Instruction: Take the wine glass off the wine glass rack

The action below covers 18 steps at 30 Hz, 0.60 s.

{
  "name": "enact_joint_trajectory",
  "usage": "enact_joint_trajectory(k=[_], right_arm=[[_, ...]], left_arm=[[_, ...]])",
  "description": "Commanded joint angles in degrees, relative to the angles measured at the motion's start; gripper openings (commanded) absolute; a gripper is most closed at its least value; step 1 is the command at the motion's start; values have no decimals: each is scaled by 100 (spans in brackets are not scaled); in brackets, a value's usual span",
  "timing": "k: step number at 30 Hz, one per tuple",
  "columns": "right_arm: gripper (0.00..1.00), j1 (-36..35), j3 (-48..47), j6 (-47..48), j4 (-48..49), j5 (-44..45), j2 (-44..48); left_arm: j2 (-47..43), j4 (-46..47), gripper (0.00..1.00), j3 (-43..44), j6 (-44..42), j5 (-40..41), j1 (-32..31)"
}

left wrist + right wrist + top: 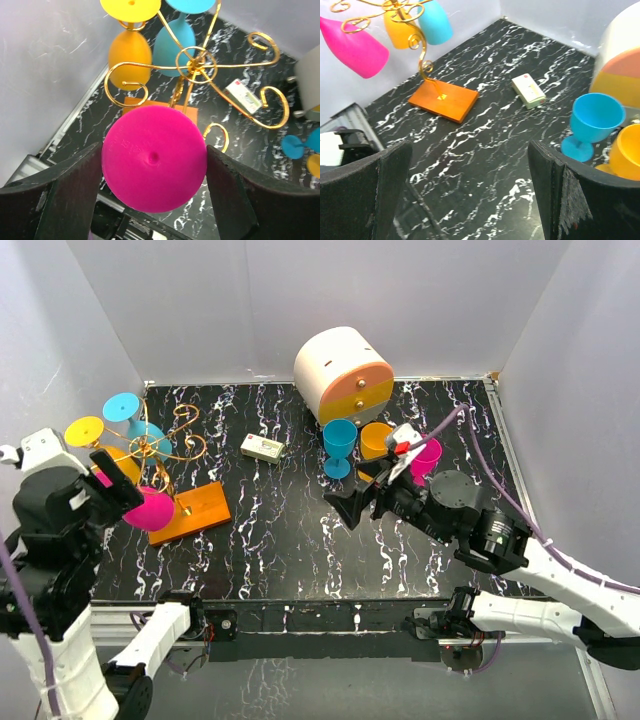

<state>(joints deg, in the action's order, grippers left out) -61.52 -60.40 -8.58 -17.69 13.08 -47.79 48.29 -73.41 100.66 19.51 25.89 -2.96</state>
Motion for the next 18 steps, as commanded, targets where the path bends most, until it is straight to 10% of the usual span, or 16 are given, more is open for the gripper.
enact_joint_trajectory(k=[1,18], right_arm=[[98,-36,-360,-885,158,-470,-213],[98,-36,533,-4393,3105,-2545,-1324]], left_arm=[[-188,-181,49,490,256,-500,-105],[-1856,812,48,-978,3265,-1723,-1410]])
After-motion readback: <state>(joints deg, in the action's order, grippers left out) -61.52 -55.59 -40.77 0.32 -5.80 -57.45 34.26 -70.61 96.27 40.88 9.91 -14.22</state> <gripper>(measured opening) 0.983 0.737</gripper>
